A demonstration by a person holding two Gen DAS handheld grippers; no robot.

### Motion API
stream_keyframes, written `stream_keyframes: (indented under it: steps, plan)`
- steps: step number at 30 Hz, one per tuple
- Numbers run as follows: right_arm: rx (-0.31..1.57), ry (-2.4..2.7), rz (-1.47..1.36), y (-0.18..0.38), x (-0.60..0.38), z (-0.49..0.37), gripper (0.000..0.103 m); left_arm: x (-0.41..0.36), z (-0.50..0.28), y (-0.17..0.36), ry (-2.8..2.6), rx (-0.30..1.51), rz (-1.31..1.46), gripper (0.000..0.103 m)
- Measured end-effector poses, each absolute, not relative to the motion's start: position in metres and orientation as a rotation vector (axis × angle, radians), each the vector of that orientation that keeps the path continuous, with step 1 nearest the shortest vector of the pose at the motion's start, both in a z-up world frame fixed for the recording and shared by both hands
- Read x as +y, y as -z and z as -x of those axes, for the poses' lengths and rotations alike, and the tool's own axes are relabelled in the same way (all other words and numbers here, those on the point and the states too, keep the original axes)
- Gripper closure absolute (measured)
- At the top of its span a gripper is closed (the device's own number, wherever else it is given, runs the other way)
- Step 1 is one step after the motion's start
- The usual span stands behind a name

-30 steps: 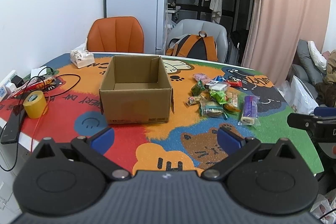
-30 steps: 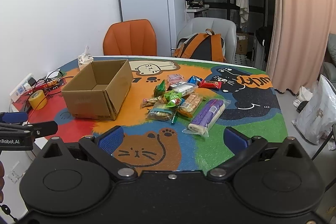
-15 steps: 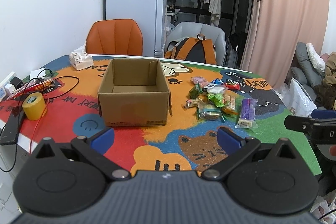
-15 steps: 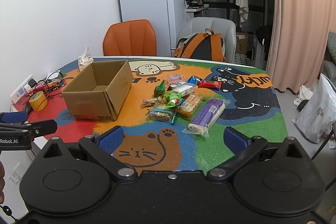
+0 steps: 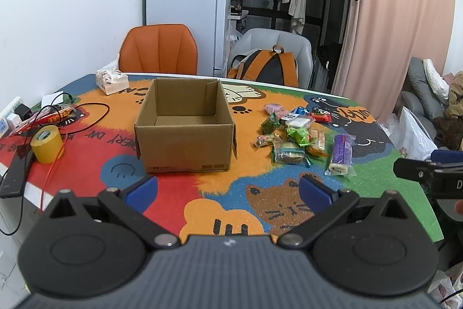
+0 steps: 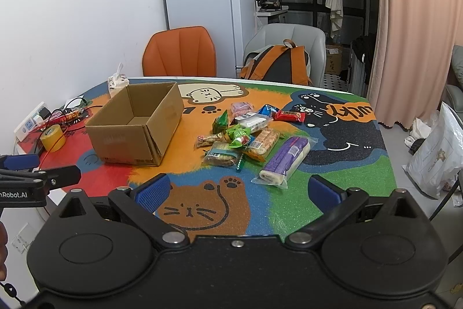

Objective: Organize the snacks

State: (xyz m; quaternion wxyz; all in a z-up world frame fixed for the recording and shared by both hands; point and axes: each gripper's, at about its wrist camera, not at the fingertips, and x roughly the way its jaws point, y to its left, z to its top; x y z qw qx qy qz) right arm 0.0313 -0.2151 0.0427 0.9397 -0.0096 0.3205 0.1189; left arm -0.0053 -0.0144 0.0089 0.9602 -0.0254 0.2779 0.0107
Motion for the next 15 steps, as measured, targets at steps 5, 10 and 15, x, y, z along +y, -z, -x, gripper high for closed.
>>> stream_keyframes:
  steps: [5, 10, 15]
  plan:
    - [0.652, -0.245, 0.019, -0.0431, -0.2150, -0.0317, 0.000, -0.0141, 0.0053, -0.0083, -0.018, 0.557, 0.052, 0.000]
    - [0.653, -0.244, 0.022, -0.0440, -0.2151, -0.0331, 0.000, -0.0151, 0.0067, -0.0061, -0.014, 0.556, 0.051, 0.000]
    - [0.651, -0.245, 0.024, -0.0458, -0.2142, -0.0325, 0.000, -0.0144, 0.0073, -0.0054, -0.019, 0.561, 0.058, 0.000]
